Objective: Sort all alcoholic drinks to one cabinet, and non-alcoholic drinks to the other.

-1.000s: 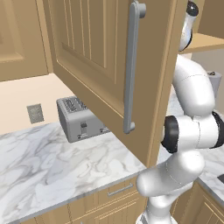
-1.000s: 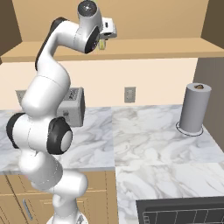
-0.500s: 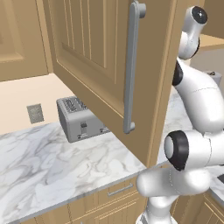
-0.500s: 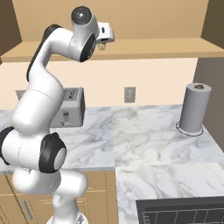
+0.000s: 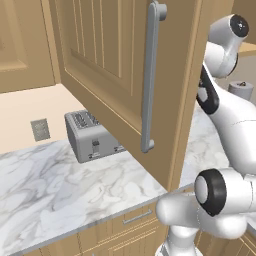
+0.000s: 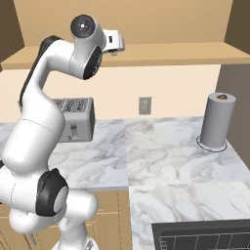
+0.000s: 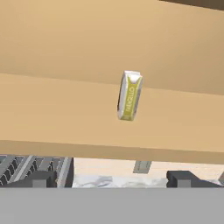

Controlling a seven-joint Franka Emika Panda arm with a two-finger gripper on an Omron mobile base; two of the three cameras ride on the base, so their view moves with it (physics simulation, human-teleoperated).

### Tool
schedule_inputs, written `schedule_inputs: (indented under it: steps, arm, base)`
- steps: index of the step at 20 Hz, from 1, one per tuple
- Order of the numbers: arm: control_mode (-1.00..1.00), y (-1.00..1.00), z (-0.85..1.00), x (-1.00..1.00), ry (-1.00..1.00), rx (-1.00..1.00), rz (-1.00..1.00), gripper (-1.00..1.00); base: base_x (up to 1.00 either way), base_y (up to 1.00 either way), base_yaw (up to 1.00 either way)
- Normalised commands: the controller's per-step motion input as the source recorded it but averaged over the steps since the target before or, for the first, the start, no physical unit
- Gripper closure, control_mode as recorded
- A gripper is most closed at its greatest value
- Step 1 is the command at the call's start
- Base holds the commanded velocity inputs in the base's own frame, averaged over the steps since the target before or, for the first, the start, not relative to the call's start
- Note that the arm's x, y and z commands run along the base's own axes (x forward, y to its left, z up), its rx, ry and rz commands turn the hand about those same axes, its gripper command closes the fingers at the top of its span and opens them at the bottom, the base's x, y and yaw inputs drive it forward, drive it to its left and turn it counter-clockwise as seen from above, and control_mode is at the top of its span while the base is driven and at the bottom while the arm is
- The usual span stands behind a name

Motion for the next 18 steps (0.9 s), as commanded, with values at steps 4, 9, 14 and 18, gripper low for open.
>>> schedule_inputs:
  steps: [4,9,14,18]
  arm:
    - [-1.00,0.06,0.00,-0.28,-0.07,0.00,-0.06,-1.00]
    - [-1.00,0.10,0.00,-0.26,-0.02,0.00,-0.10,-1.00]
    - [-1.00,0.05,0.00,-0.24,-0.02,0.00,-0.11,-1.00]
    - [-1.00,0.00,0.00,-0.28,-0.02,0.00,-0.09,-1.00]
  base:
    - [0.00,0.00,0.00]
    - [0.00,0.00,0.00]
    - [0.00,0.00,0.00]
    - [0.00,0.00,0.00]
